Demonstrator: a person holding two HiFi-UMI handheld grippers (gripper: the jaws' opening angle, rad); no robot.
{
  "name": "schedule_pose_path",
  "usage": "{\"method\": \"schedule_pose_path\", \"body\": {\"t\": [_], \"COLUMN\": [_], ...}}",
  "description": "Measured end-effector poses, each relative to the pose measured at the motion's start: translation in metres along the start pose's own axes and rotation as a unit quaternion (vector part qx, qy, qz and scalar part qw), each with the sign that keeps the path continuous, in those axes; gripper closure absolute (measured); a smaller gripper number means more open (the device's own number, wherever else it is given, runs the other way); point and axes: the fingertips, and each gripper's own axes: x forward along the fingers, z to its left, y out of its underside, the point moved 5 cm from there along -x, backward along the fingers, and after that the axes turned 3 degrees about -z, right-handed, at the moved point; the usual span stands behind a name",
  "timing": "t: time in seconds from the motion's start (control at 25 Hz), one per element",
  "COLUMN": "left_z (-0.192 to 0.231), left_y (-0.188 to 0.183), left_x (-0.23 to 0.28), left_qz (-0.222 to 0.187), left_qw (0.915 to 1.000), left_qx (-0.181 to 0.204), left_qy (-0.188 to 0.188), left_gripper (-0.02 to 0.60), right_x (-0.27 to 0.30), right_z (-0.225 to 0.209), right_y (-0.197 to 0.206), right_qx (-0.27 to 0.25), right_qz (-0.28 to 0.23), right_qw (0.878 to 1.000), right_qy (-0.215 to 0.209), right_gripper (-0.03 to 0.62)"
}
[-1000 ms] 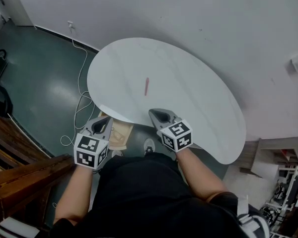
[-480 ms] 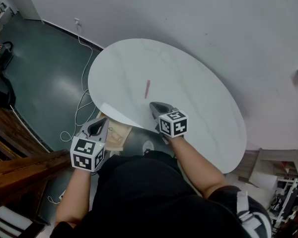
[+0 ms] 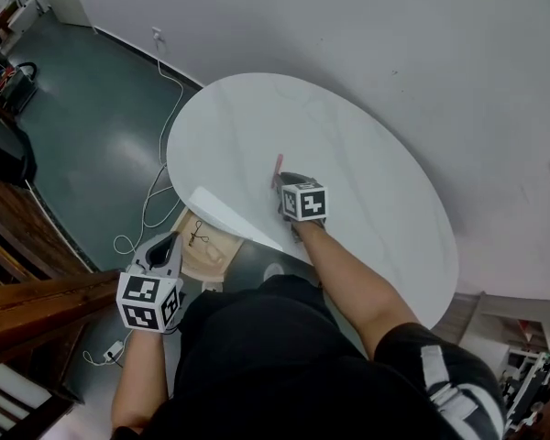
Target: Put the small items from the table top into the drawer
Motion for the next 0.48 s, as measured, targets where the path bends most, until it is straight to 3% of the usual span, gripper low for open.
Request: {"method": "schedule_pose_path", "body": {"t": [0.24,0.48], "left_z": [-0.002,-0.005], "left_y": [0.007,0.008], "left_x": [-0.006,-0.012], "left_qz": [0.001,-0.003], "left_qw": [0.9995,0.9989], "left_qx": [-0.019,-0.026], "left_qy": [-0.024,-0.038], "left_gripper": [0.566,0.566], "right_x": [0.027,0.032], "right_z": [-0.004,-0.004], "right_y": [0.006,0.011], "right_qx": [0.013,-0.029], "right_qz": [0.025,0.040], "right_qw": [0.999,0.998], "right_qy": [0.023,0.047], "right_gripper": [0.485,0.473]}}
